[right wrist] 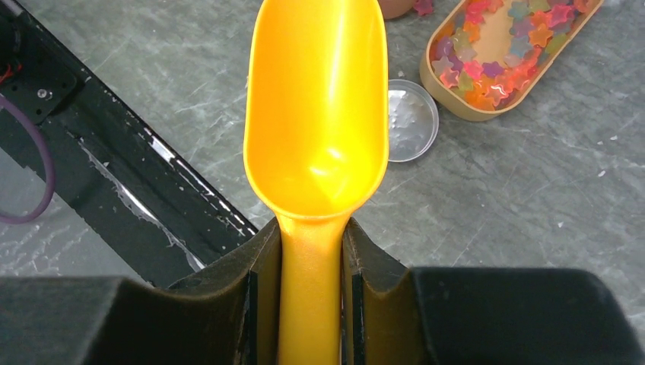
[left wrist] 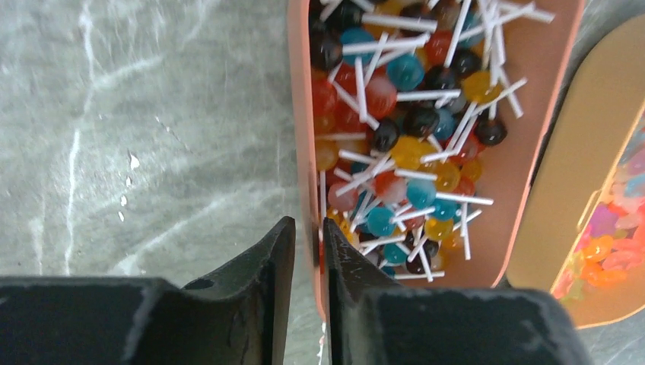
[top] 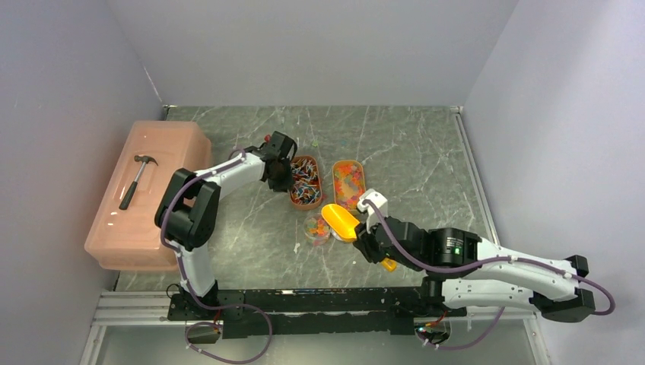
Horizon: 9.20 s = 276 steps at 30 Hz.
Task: Pack the candies
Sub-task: Move the storage box to the center of the board, then scoop the fake candies from the storage box, then place the fake candies in the packing bottle.
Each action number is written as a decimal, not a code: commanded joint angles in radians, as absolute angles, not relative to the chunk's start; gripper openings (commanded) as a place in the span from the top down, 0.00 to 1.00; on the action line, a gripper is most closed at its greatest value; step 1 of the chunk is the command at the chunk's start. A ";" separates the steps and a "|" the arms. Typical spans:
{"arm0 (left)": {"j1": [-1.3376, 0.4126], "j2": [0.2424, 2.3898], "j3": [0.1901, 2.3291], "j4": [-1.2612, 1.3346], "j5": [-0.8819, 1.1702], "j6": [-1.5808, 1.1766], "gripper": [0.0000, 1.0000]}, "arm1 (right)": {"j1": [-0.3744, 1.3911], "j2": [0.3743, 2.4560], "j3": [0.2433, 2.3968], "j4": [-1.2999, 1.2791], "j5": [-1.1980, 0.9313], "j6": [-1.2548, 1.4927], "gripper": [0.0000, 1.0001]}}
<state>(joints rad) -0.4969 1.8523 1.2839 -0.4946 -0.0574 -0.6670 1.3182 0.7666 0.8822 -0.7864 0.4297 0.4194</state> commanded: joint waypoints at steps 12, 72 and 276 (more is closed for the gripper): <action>-0.508 1.506 1.271 -0.659 -0.054 -0.532 0.59 | 1.068 1.034 1.140 -0.906 0.216 0.325 1.00; -0.509 0.767 0.973 -0.702 0.264 -0.199 0.54 | 0.714 2.164 2.104 -1.375 -0.264 0.351 1.00; -0.509 0.703 0.972 -0.725 0.146 -0.198 0.58 | 0.744 1.685 1.560 -1.494 -0.579 0.379 1.00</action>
<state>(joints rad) -0.5056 0.7162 0.9688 -0.7315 0.1345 -0.1997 0.7654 1.7168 1.4818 -1.4681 -0.5442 0.3588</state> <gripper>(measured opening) 0.423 0.319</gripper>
